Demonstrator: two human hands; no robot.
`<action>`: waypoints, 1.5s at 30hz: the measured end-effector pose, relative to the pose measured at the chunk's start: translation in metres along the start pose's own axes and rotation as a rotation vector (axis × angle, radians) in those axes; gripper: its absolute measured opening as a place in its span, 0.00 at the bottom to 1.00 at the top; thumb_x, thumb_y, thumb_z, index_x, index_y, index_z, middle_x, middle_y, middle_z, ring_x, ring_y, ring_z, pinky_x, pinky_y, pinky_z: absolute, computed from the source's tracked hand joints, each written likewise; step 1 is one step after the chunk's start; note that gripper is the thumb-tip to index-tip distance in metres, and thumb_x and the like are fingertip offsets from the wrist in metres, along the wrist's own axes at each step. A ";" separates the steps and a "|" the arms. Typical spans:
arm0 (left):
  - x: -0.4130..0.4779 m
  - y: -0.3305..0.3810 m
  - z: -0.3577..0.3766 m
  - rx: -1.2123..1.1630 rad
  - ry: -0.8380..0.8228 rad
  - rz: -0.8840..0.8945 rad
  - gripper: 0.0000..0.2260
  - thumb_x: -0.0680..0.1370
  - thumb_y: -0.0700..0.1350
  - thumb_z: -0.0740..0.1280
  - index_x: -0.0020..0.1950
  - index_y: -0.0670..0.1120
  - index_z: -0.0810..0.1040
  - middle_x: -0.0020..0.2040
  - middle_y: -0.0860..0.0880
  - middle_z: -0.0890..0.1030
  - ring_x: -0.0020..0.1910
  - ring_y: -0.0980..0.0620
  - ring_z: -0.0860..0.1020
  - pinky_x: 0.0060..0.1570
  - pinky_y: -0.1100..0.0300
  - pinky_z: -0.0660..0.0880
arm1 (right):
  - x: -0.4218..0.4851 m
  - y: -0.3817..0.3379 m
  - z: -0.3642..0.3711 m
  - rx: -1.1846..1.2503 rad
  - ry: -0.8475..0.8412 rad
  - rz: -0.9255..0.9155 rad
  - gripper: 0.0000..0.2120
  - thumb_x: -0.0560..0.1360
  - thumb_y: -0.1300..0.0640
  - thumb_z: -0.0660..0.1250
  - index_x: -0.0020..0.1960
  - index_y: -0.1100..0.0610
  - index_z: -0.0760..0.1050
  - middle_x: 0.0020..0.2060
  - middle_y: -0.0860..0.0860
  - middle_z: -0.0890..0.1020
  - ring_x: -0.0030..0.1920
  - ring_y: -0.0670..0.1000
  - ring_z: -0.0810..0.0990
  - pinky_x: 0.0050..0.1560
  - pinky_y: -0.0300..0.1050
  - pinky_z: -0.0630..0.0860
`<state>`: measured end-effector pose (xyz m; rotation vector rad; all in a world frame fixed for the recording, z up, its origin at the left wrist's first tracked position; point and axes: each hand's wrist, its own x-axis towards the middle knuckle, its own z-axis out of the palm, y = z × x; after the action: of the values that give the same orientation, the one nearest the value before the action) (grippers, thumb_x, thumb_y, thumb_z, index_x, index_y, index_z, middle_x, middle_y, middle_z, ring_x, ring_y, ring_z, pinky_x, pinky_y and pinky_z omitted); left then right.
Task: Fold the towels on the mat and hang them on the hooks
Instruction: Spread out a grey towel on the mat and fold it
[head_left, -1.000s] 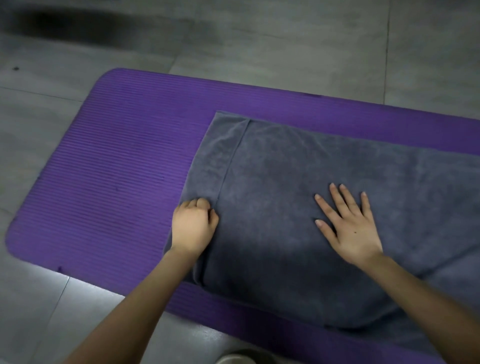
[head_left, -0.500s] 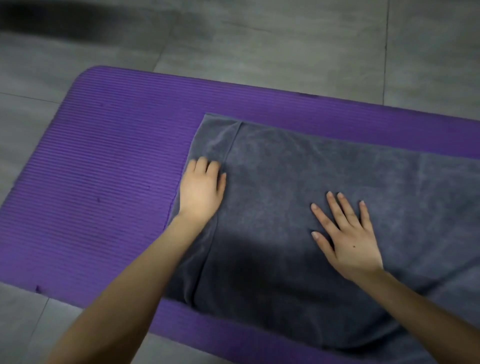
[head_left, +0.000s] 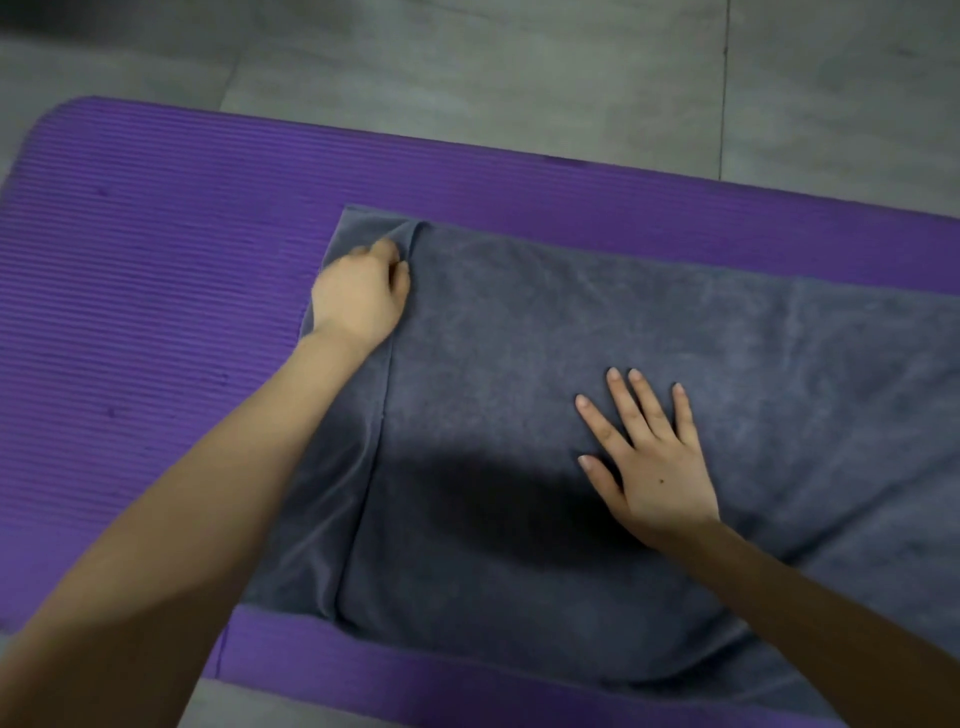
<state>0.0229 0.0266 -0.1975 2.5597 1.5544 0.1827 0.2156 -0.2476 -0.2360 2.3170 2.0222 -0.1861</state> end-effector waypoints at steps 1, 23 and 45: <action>-0.005 -0.001 0.001 -0.046 0.004 -0.004 0.12 0.79 0.47 0.58 0.53 0.41 0.76 0.49 0.35 0.78 0.48 0.35 0.76 0.43 0.49 0.71 | 0.000 0.000 0.000 -0.002 -0.002 -0.003 0.27 0.78 0.40 0.48 0.75 0.49 0.56 0.75 0.57 0.59 0.76 0.57 0.54 0.72 0.65 0.51; -0.253 -0.026 -0.029 0.123 -0.227 -0.037 0.16 0.73 0.50 0.54 0.45 0.40 0.76 0.37 0.41 0.77 0.33 0.39 0.76 0.24 0.55 0.71 | -0.023 0.000 -0.030 0.168 0.041 0.162 0.30 0.76 0.40 0.43 0.74 0.50 0.62 0.72 0.56 0.65 0.73 0.56 0.63 0.73 0.59 0.52; -0.173 0.292 -0.053 0.386 -0.427 1.244 0.11 0.76 0.47 0.59 0.51 0.46 0.77 0.44 0.46 0.76 0.44 0.47 0.77 0.40 0.59 0.76 | -0.319 0.191 0.007 0.082 0.298 0.441 0.15 0.73 0.46 0.58 0.40 0.52 0.80 0.37 0.51 0.78 0.35 0.55 0.77 0.41 0.47 0.65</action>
<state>0.1889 -0.2568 -0.0970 3.1398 -0.2946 -0.5522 0.3622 -0.5881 -0.2077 2.9163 1.5643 0.1073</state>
